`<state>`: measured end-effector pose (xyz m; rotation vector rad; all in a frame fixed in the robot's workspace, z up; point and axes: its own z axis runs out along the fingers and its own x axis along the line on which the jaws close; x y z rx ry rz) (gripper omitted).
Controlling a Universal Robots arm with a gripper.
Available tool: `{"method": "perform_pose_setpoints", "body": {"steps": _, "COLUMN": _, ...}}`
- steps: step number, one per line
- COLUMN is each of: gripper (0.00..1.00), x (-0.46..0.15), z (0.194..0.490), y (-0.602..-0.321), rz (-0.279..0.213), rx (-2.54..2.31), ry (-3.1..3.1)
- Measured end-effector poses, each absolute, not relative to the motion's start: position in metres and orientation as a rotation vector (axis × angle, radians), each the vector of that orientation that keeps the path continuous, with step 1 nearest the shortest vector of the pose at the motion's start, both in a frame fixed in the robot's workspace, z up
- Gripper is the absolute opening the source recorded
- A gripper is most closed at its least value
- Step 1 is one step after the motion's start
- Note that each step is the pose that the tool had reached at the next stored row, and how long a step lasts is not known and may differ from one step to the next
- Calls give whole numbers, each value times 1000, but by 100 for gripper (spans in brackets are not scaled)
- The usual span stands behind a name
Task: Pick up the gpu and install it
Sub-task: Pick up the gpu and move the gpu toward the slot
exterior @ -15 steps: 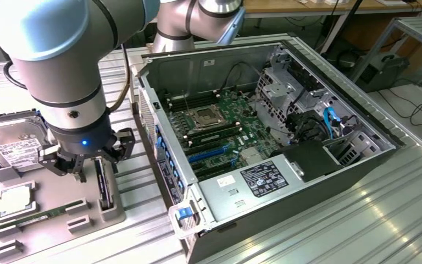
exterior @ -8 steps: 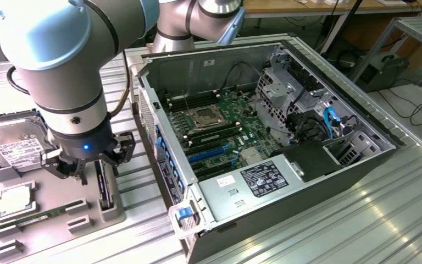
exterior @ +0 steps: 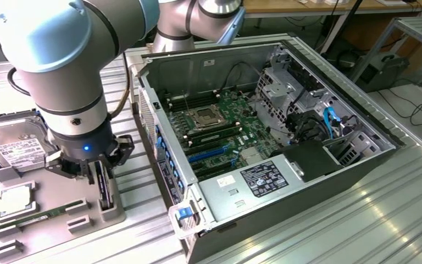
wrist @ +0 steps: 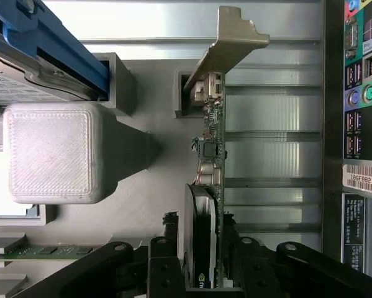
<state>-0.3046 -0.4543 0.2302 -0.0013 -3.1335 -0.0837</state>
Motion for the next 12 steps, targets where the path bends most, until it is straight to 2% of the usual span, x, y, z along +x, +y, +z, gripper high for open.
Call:
{"method": "perform_pose_setpoints", "body": {"steps": 6, "gripper": 39, "x": -305, "z": 227, "y": -454, "rz": -83, "rx": -1, "ry": -3133}}
{"method": "perform_pose_setpoints", "body": {"steps": 7, "gripper": 38, "x": -305, "z": 227, "y": -454, "rz": -84, "rx": -1, "ry": -3133}}
{"method": "perform_pose_setpoints", "body": {"steps": 8, "gripper": 31, "x": -305, "z": 227, "y": -454, "rz": -84, "rx": -1, "ry": -3133}}
{"method": "perform_pose_setpoints", "body": {"steps": 12, "gripper": 27, "x": -305, "z": 227, "y": -454, "rz": -84, "rx": -1, "ry": -3133}}
